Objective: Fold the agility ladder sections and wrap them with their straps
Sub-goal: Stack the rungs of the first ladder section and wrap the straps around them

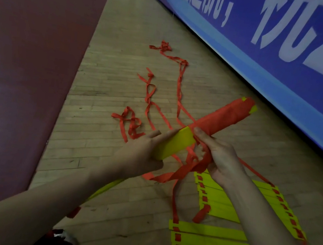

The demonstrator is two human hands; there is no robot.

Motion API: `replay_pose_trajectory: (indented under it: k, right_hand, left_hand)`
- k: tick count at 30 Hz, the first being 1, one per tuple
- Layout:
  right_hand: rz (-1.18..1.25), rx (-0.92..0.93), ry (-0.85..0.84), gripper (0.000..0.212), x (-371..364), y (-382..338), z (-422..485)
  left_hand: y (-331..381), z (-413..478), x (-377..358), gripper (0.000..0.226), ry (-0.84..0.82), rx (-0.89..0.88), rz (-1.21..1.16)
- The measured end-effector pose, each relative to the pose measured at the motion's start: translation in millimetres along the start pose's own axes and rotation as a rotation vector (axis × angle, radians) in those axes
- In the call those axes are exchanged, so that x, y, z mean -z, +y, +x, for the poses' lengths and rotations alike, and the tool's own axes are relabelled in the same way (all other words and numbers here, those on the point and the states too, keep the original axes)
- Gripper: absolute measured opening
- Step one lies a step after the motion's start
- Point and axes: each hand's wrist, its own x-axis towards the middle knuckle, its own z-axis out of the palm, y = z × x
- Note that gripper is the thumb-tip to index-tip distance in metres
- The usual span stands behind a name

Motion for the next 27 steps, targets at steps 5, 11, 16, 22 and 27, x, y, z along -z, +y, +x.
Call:
replay_pose_trajectory:
  k: [5,11,16,22,27]
  right_hand:
    - [-0.042,0.044,-0.051,0.009,-4.1,-3.5,-8.6]
    - [-0.078,0.099,-0.089,0.007,-5.8,-6.2,-17.5]
    - [-0.07,0.145,-0.095,0.006,-8.7,-8.4,-21.4]
    - [-0.073,0.204,-0.147,0.027,-8.3,-5.4,-17.5]
    - [0.063,0.154,-0.279,0.015,-5.8,-7.1,-18.4]
  left_hand:
    - [-4.4,4.0,5.4,0.095,0.049,0.038,-0.271]
    - [-18.5,9.3,14.6,0.086,0.083,0.183,-0.585]
    - [-25.4,8.4,17.1,0.08,0.022,0.117,-0.796]
    - [-9.2,-4.5,21.9,0.069,-0.199,-0.005,-1.132]
    - [-1.1,-9.7,19.2,0.063,-0.405,-0.062,-1.244]
